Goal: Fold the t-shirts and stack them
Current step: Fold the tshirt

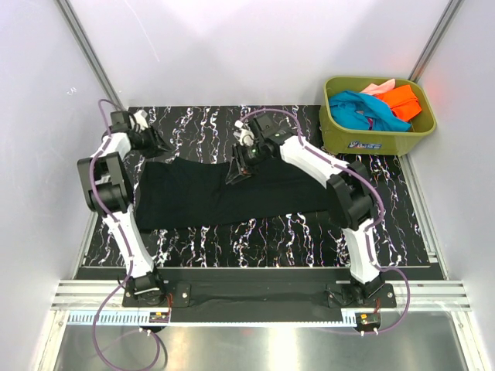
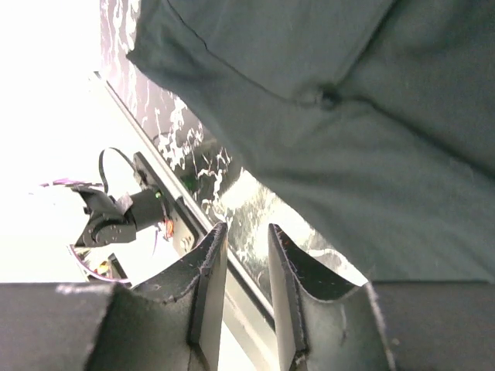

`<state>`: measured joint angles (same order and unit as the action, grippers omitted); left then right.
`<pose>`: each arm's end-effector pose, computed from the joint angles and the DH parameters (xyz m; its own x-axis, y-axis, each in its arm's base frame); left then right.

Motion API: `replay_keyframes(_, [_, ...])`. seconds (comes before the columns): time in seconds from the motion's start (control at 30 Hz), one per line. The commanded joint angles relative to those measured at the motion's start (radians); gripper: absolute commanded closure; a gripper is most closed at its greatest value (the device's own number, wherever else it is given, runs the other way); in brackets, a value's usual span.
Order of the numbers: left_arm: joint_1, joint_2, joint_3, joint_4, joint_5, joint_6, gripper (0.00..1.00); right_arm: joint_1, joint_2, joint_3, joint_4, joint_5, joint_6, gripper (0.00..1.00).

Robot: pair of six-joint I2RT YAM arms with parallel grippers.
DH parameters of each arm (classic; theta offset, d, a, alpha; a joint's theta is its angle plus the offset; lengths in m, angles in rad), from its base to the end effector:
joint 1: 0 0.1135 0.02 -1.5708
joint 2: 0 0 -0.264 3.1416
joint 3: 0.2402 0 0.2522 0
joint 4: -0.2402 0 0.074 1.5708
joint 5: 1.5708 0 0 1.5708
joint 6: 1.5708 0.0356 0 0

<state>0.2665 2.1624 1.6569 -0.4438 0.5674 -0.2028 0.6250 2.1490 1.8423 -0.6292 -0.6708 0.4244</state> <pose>0.4596 0.1056 0.1819 -0.7843 -0.3902 -0.4823 -0.0798 0.8345 -0.5453 0.3734 0.2967 0.2358 -0.9068 -0.2565 -0.3344 -0.4213 0.5763 0.7003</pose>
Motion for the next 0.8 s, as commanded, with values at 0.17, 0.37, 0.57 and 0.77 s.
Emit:
replay_keyframes(0.17, [-0.036, 0.097, 0.118, -0.078, -0.078, 0.085, 0.56, -0.027, -0.083, -0.112, 0.051, -0.003, -0.013, 0.67])
replay_keyframes(0.37, [-0.058, 0.146, 0.144, -0.115, -0.133, 0.098, 0.58, -0.027, -0.095, -0.130, 0.071, -0.018, -0.004, 0.68])
replay_keyframes(0.57, [-0.082, 0.159, 0.165, -0.130, -0.127, 0.121, 0.59, -0.028, -0.118, -0.179, 0.089, -0.026, -0.007, 0.69])
replay_keyframes(0.77, [-0.108, 0.132, 0.138, -0.133, -0.141, 0.147, 0.60, -0.028, -0.133, -0.202, 0.108, -0.033, -0.001, 0.69])
